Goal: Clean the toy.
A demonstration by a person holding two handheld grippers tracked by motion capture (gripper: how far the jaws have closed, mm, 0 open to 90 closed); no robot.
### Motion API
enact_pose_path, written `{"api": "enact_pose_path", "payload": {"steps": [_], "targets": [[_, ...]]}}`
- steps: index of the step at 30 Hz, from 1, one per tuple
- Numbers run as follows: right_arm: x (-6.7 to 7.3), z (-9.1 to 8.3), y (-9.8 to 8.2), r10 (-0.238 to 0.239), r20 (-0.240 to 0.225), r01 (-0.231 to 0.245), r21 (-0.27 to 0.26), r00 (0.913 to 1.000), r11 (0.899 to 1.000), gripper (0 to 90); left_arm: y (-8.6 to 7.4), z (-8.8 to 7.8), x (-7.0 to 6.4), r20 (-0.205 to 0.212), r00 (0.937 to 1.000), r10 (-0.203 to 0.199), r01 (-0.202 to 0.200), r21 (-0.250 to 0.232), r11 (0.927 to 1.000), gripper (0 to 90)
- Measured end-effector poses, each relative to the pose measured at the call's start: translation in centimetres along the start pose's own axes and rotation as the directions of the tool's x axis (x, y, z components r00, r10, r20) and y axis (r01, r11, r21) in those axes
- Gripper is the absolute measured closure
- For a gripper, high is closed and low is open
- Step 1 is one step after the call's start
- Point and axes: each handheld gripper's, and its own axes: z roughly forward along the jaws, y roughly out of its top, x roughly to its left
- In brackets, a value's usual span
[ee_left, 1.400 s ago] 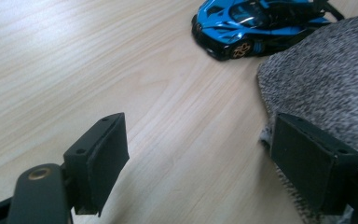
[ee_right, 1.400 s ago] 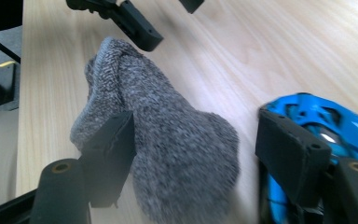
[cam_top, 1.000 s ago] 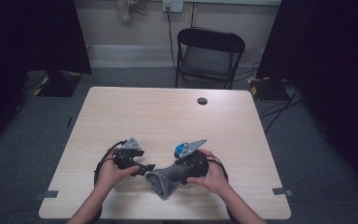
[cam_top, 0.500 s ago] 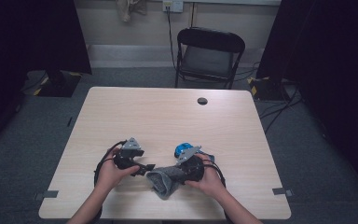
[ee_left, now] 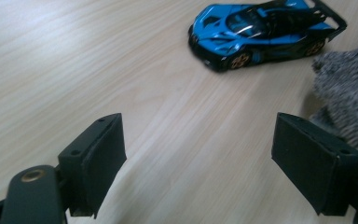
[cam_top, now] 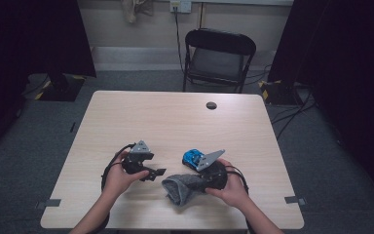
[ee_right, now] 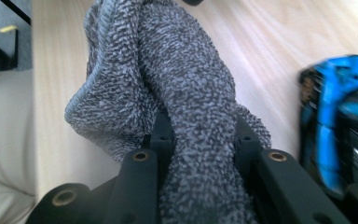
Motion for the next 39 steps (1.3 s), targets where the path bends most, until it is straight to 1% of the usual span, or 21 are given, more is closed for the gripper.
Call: {"api": "enact_pose_path", "payload": {"steps": [2,4,6,8,10,12,15,18,21,24,26,27,28,29,30,32,33,34,36,37,39], "targets": [[-0.1,-1.4,-0.3,0.007,0.014,-0.007,-0.011,0.9999,1.0,69.6,0.7,0.5,-0.4,0.01,0.9998,0.017,-0.017,-0.009,0.9998,16.3],[-0.3,-2.8,-0.8,0.01,0.054,-0.009,-0.009,0.9985,1.0,69.6,1.5,1.2,-0.9,0.031,0.999,0.032,-0.032,-0.014,0.9994,16.2],[-0.8,-4.0,-1.7,0.032,0.074,-0.031,-0.019,0.9967,0.999,69.5,2.3,1.9,-1.4,0.047,0.9974,0.055,-0.054,-0.016,0.9984,16.1],[-1.1,-5.2,-2.7,0.036,0.099,-0.034,-0.018,0.9945,0.999,69.5,3.1,2.7,-1.9,0.058,0.9958,0.071,-0.07,-0.02,0.9973,16.1],[-1.3,-6.1,-3.7,0.062,0.099,-0.06,-0.029,0.9931,0.998,69.5,4.0,3.5,-2.4,0.071,0.9936,0.088,-0.086,-0.029,0.9959,16.1],[-1.3,-6.6,-4.8,0.066,0.103,-0.065,-0.02,0.9925,0.998,69.4,4.8,4.4,-2.8,0.077,0.9917,0.102,-0.1,-0.033,0.9944,16.1],[-1.2,-6.7,-6.3,0.072,0.101,-0.073,0.012,0.9923,0.997,69.4,6.0,5.6,-3.5,0.084,0.9898,0.115,-0.112,-0.043,0.9928,16.2],[-1.2,-6.3,-7.7,0.088,0.095,-0.092,0.041,0.9916,0.995,69.3,7.0,7.0,-4.3,0.103,0.9862,0.129,-0.125,-0.047,0.991,16.2],[-1.4,-5.9,-8.7,0.101,0.115,-0.108,0.063,0.9883,0.992,69.0,7.8,8.5,-5.1,0.116,0.9815,0.152,-0.149,-0.037,0.9882,16.3],[-2.2,-5.8,-9.4,0.138,0.131,-0.146,0.05,0.9817,0.988,68.6,8.2,9.9,-5.6,0.119,0.9774,0.175,-0.173,-0.025,0.9846,16.7],[-2.7,-5.8,-9.7,0.164,0.153,-0.17,0.029,0.9746,0.985,67.6,8.3,10.7,-5.7,0.125,0.977,0.173,-0.172,-0.02,0.9849,17.2],[-2.9,-5.8,-9.7,0.167,0.164,-0.173,0.026,0.9722,0.985,66.4,8.3,11.0,-5.7,0.127,0.977,0.171,-0.169,-0.024,0.9853,17.4],[-3.1,-5.8,-9.7,0.165,0.163,-0.172,0.027,0.9727,0.985,64.2,8.3,11.3,-5.7,0.126,0.9766,0.174,-0.173,-0.022,0.9847,17.9],[-3.2,-5.7,-9.6,0.171,0.163,-0.177,0.026,0.9717,0.984,58.8,8.2,11.6,-5.6,0.128,0.9749,0.182,-0.182,-0.014,0.9832,18.8],[-3.2,-5.7,-9.5,0.182,0.173,-0.19,0.028,0.9678,0.981,51.6,8.1,11.8,-5.5,0.127,0.9749,0.183,-0.183,-0.006,0.983,20.8],[-3.2,-5.7,-9.2,0.158,0.18,-0.168,0.041,0.9709,0.985,44.7,8.0,12.1,-5.4,0.134,0.975,0.178,-0.179,-0.002,0.9838,22.9],[-3.1,-5.7,-9.0,0.155,0.187,-0.164,0.036,0.97,0.986,37.2,7.8,12.2,-5.4,0.137,0.9748,0.176,-0.177,-0.005,0.9843,23.5],[-2.9,-5.8,-8.7,0.152,0.188,-0.158,0.017,0.9704,0.987,34.9,7.8,12.3,-5.3,0.14,0.9758,0.168,-0.168,-0.01,0.9857,23.4],[-2.7,-5.9,-8.3,0.146,0.152,-0.146,-0.008,0.9776,0.989,36.8,7.7,12.3,-5.2,0.147,0.9768,0.156,-0.156,-0.007,0.9877,22.9],[-2.6,-5.7,-8.1,0.135,0.149,-0.136,-0.004,0.9795,0.991,37.9,7.7,12.4,-5.3,0.153,0.977,0.148,-0.149,-0.009,0.9888,22.9],[-2.4,-5.1,-7.9,0.111,0.141,-0.117,0.04,0.9839,0.992,45.3,7.5,12.5,-5.3,0.159,0.9761,0.148,-0.148,-0.01,0.9889,21.0]]}}
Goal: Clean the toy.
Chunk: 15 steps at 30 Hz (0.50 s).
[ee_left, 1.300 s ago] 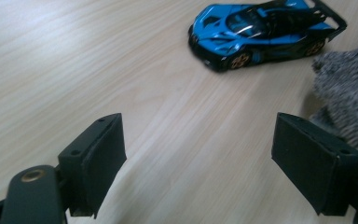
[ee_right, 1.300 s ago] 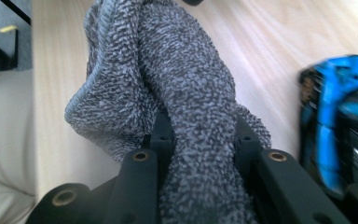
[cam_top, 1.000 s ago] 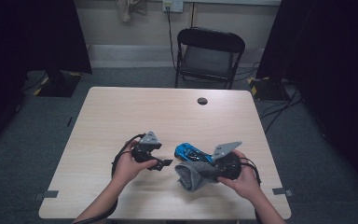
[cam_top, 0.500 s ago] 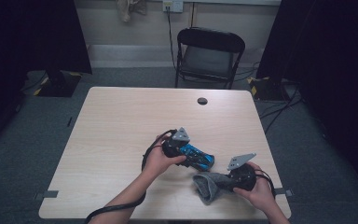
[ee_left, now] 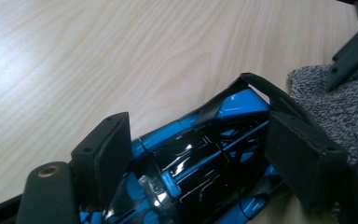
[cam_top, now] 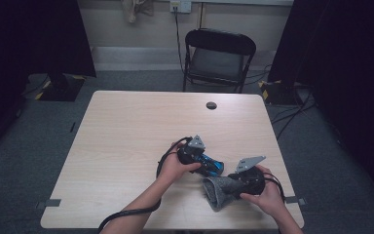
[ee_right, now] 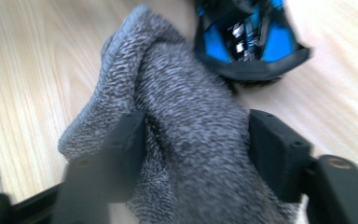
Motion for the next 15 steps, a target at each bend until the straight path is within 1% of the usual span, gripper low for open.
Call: {"api": "enact_pose_path", "payload": {"steps": [1,3,4,5,7,10,12,15], "targets": [[0.0,0.4,0.0,-0.005,-0.009,0.005,0.013,0.9999,1.0,45.6,0.0,0.0,0.0,0.002,1.0,0.0,0.0,0.001,1.0,20.9],[-0.1,0.9,-0.3,0.012,-0.007,-0.012,0.019,0.9999,1.0,53.0,-0.1,0.0,0.0,0.005,0.9998,0.019,-0.019,0.006,0.9998,20.0],[-0.3,0.8,-0.4,0.022,-0.009,-0.022,0.01,0.9997,1.0,56.4,-0.1,-0.1,0.0,0.007,0.9996,0.029,-0.029,0.006,0.9996,19.7],[-0.5,0.7,-0.4,0.034,-0.011,-0.034,0.006,0.9994,0.999,61.9,-0.2,0.0,0.0,0.01,0.9991,0.041,-0.041,0.004,0.9992,19.4],[-0.7,0.6,-0.6,0.052,-0.011,-0.052,-0.005,0.9986,0.999,67.0,-0.3,-0.1,0.1,0.01,0.9988,0.048,-0.048,-0.001,0.9988,19.2],[-0.9,0.6,-0.7,0.073,-0.011,-0.074,-0.012,0.9972,0.997,70.0,-0.5,-0.1,0.0,0.009,0.9988,0.048,-0.047,-0.011,0.9988,19.2],[-1.1,0.6,-0.7,0.091,-0.002,-0.091,-0.011,0.9959,0.996,70.7,-0.5,-0.1,0.1,0.013,0.9986,0.052,-0.052,-0.017,0.9985,19.6],[-1.4,0.4,-0.7,0.111,0.02,-0.111,-0.008,0.9936,0.994,71.4,-0.5,-0.1,0.1,0.013,0.9985,0.053,-0.053,-0.013,0.9985,20.3]]}}
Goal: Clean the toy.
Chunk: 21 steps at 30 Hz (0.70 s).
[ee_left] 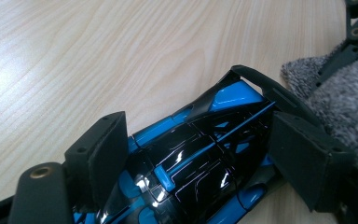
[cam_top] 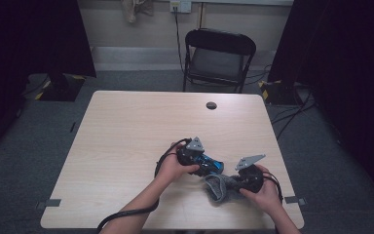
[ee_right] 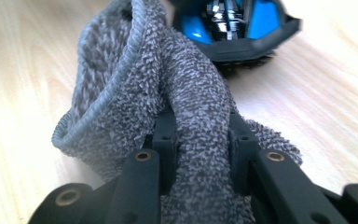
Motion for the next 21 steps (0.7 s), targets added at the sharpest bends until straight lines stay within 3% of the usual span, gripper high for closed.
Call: {"api": "enact_pose_path", "payload": {"steps": [11,21], "targets": [[-2.3,0.1,1.1,0.054,0.084,-0.055,0.008,0.995,0.998,73.2,-0.1,-0.1,0.1,-0.001,0.9998,0.019,-0.019,-0.002,0.9998,21.2],[-4.2,0.5,2.0,0.126,0.193,-0.122,-0.03,0.973,0.992,73.7,-0.1,-0.2,0.1,-0.002,0.9995,0.03,-0.03,-0.004,0.9995,21.8]]}}
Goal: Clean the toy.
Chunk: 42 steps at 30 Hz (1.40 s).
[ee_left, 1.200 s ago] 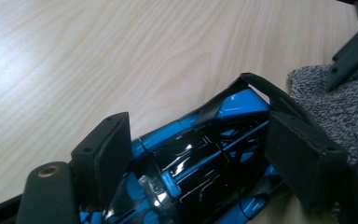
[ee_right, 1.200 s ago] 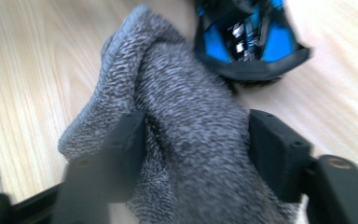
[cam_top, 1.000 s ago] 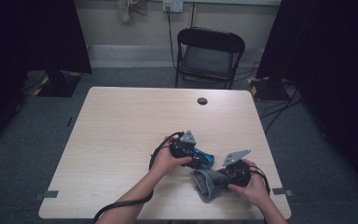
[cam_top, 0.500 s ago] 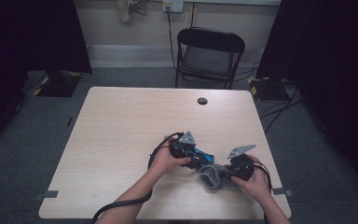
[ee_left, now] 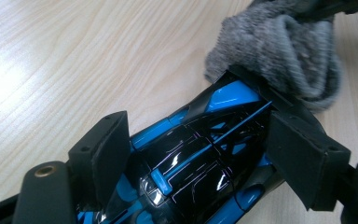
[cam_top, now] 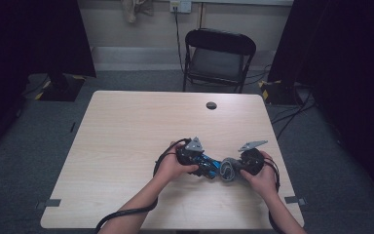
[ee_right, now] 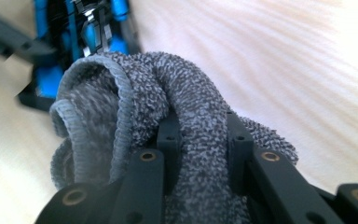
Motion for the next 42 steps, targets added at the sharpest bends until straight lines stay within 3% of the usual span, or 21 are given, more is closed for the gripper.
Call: {"api": "enact_pose_path", "payload": {"steps": [14,21,23,30,35,39,42], "targets": [[-0.4,0.8,1.2,0.057,0.091,-0.055,-0.015,0.9942,0.998,74.0,0.1,0.1,-0.2,-0.004,0.9999,0.009,-0.009,0.0,1.0,21.8],[-1.2,-0.6,0.6,0.087,0.109,-0.083,-0.04,0.9902,0.996,74.2,0.0,0.1,-0.2,-0.002,1.0,0.003,-0.003,-0.001,1.0,21.8],[-1.4,-1.4,0.3,0.094,0.096,-0.09,-0.05,0.9909,0.995,74.2,0.0,0.1,-0.2,-0.004,1.0,0.006,-0.006,-0.003,1.0,21.8],[-0.4,-4.8,-0.6,0.043,0.061,-0.038,-0.088,0.9972,0.995,74.3,0.1,0.1,-0.2,-0.001,1.0,0.002,-0.002,0.003,1.0,21.7],[1.0,-6.6,-1.4,-0.003,-0.046,-0.002,-0.121,0.9989,0.993,74.2,0.2,0.1,-0.1,0.0,1.0,-0.001,0.001,0.004,1.0,21.7],[2.8,-6.0,-2.1,-0.047,-0.121,0.034,-0.105,0.9916,0.994,74.2,0.2,0.1,-0.2,-0.002,1.0,0.001,-0.001,0.007,1.0,21.7],[3.6,-4.1,-2.6,-0.055,-0.161,0.045,-0.069,0.9854,0.997,74.1,0.2,0.2,-0.3,-0.004,1.0,0.001,-0.001,0.005,1.0,21.7]]}}
